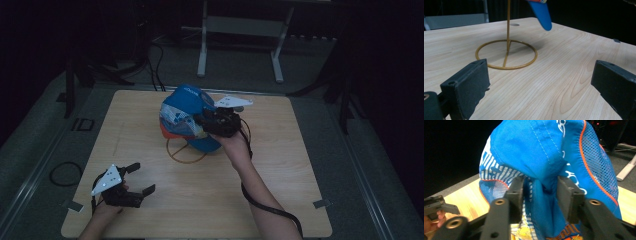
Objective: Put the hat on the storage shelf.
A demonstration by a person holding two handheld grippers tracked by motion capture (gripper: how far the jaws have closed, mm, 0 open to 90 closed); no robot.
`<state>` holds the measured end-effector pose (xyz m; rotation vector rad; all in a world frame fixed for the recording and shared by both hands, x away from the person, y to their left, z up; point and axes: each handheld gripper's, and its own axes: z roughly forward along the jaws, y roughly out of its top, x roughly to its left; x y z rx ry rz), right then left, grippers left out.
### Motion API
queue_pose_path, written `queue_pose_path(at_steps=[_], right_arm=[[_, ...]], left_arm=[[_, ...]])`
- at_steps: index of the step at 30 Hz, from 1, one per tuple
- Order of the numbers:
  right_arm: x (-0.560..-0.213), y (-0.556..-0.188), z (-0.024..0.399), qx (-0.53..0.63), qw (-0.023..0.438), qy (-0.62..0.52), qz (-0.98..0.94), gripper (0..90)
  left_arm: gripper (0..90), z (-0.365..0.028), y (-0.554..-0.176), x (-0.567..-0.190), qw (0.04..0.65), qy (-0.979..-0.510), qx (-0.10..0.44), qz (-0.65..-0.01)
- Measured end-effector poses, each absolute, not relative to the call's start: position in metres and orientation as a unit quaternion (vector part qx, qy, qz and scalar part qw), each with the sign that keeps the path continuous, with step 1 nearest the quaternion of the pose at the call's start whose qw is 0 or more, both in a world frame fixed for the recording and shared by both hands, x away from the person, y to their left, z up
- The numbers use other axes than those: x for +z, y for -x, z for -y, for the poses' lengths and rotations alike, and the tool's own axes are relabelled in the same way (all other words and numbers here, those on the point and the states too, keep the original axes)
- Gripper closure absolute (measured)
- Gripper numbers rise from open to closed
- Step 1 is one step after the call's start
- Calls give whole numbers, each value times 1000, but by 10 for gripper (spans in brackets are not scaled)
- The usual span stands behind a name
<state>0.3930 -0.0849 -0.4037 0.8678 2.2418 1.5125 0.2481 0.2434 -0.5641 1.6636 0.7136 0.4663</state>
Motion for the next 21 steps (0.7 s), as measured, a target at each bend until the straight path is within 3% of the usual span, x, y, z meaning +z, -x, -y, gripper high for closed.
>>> queue_pose_path(at_steps=[12, 21], right_arm=[[-409, -380, 102, 534, 143, -282, -784, 357], [-416, -367, 120, 550, 132, -270, -779, 159]], left_arm=[[22, -242, -248, -565, 594, -718, 198, -303], [22, -240, -248, -566, 593, -720, 197, -302]])
